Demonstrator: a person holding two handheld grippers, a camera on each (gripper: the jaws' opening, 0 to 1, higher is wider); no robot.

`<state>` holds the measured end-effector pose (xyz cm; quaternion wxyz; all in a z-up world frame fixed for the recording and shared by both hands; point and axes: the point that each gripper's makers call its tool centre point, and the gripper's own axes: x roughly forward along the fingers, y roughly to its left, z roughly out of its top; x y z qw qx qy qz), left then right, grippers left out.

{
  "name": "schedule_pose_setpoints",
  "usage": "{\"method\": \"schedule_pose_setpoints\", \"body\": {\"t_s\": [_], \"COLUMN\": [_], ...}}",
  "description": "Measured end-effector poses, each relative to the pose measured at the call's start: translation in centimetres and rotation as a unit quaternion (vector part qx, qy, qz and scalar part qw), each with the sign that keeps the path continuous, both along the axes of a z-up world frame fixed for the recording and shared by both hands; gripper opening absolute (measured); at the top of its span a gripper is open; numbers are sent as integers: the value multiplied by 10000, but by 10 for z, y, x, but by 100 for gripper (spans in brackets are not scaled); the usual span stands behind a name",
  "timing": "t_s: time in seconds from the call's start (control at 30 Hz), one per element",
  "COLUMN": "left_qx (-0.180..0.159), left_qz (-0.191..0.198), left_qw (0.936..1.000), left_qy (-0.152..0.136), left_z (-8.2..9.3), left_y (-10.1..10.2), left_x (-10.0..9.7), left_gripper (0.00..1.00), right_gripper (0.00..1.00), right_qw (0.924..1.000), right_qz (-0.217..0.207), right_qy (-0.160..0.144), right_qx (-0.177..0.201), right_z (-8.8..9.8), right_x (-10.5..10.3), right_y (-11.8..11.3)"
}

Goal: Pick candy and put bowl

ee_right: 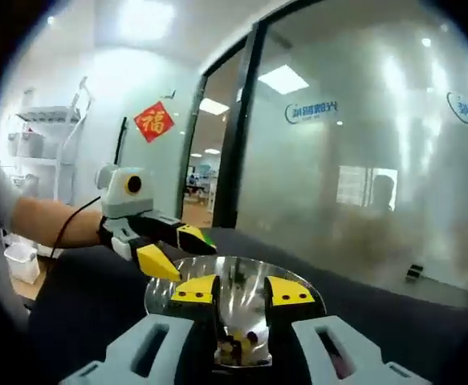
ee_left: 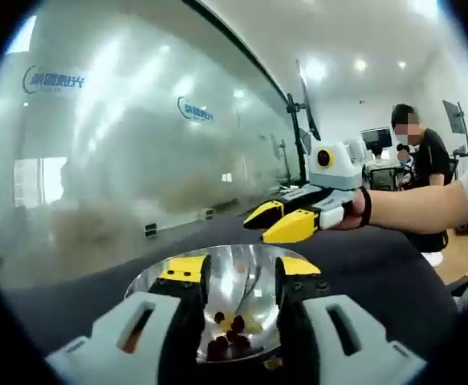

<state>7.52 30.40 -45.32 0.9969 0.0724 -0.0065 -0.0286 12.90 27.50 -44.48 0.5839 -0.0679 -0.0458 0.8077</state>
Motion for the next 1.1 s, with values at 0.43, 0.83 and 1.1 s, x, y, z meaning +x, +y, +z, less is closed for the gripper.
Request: {"method": "schedule_pose_setpoints", "body": {"t_s": [0.43,0.83,1.1], "left_qx": [296,225,298], "left_qz": [-1668,-1929,-2166], "left_qw": [9784,9693,9649], "left_qy": [1183,1505,1451], "left_z": [-106,-123,-123], "left_y": [-119,-149,-163], "left_x": [-105,-52,-39], "left_gripper": [26,22,15], "right_gripper": [17,13,11], "right_qw": [9885,9818,9809], "right_qz": [832,1157,1255], "right_qy": [-463,-504,-464], "right_qx": [-1173,-1422,-1415], "right_z": [-122,-138,-138], "right_x": [5,-49,-62], "right_y": [-150,-96,-79]}}
